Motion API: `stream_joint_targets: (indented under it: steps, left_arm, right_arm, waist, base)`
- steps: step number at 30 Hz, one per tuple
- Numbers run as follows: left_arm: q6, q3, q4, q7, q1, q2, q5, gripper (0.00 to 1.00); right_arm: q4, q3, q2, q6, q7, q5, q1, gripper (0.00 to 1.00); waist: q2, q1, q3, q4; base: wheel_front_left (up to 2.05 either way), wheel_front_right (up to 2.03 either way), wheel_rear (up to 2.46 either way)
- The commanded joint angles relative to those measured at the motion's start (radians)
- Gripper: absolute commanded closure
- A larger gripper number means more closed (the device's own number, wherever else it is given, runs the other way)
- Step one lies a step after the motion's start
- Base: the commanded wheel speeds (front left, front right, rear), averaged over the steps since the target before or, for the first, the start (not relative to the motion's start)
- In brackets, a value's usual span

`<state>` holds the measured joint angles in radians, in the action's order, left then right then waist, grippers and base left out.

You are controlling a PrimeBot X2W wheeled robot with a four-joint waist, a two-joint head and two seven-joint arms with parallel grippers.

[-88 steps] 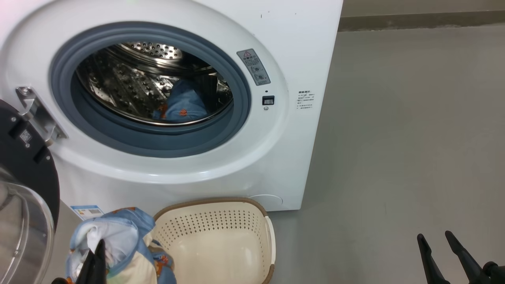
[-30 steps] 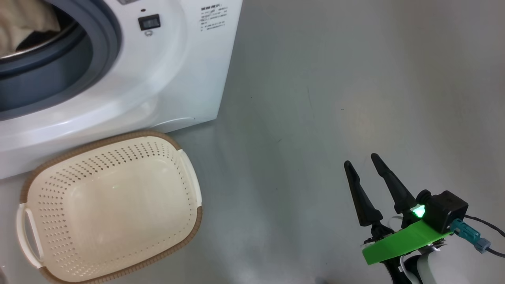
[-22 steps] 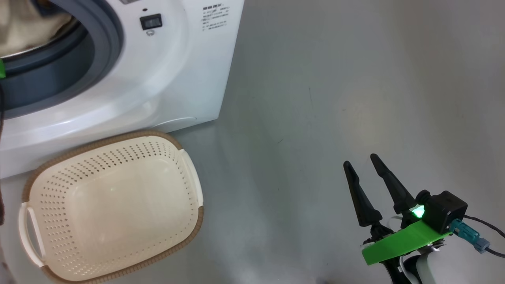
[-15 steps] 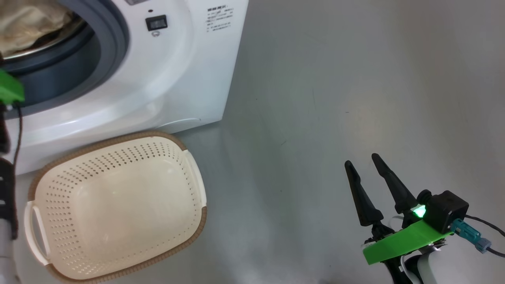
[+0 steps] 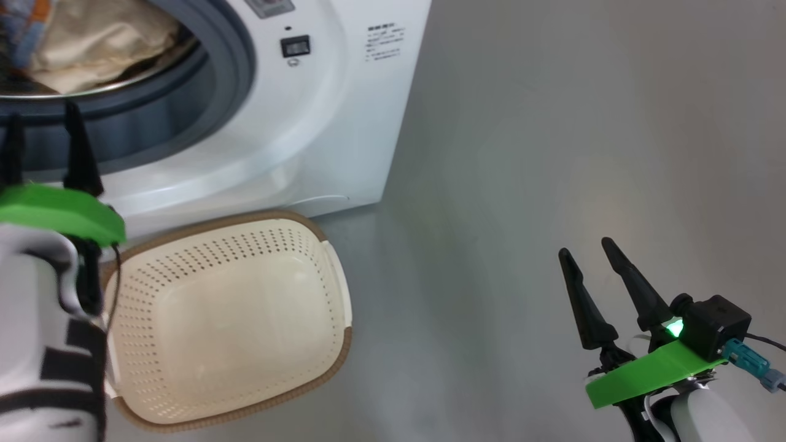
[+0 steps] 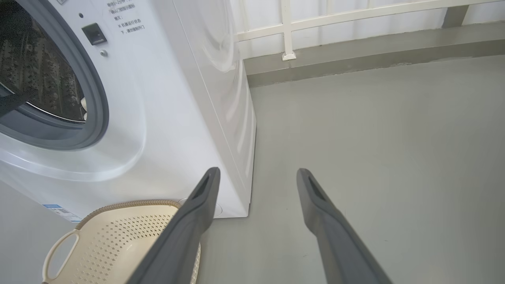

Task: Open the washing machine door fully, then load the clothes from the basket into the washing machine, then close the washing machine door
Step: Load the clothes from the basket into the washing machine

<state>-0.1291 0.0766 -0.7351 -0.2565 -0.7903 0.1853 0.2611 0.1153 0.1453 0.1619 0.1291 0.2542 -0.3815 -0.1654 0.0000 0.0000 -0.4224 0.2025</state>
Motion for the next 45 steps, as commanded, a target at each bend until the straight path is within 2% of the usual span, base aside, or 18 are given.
stream_joint_targets:
  steps: [1,8,15,33,45]
  left_arm:
    - [-0.001,0.029,0.044,-0.005,0.045,0.023,0.003,0.00]
    - [-0.001,0.049,0.135,-0.005,0.225,-0.036,0.001,0.00]
    - [-0.001,0.041,0.201,-0.005,0.363,-0.055,-0.026,0.00]
    - [-0.002,0.020,0.347,-0.005,0.684,-0.074,-0.043,0.00]
    - [-0.002,0.050,0.461,-0.005,0.826,-0.085,-0.043,0.00]
  right_arm:
    - [-0.015,0.011,0.019,0.002,0.008,-0.001,0.019,0.00]
    - [-0.001,-0.015,0.055,0.002,0.008,-0.003,0.064,0.00]
    - [0.006,-0.029,0.079,0.002,0.008,-0.006,0.108,0.00]
    - [0.012,-0.052,0.113,0.002,0.008,-0.023,0.241,0.00]
    - [-0.001,-0.081,0.115,0.002,0.008,-0.025,0.303,0.00]
  waist:
    - [0.0000,0.0000,0.036,-0.034]
    - [0.0000,0.0000,0.120,-0.097]
    - [0.0000,0.0000,0.195,-0.140]
    - [0.0000,0.0000,0.367,-0.175]
    - [0.0000,0.0000,0.410,-0.178]
  base:
    - [0.00,0.00,0.00]
    - [0.00,0.00,0.00]
    - [0.00,0.00,0.00]
    - [0.00,0.00,0.00]
    - [0.00,0.00,0.00]
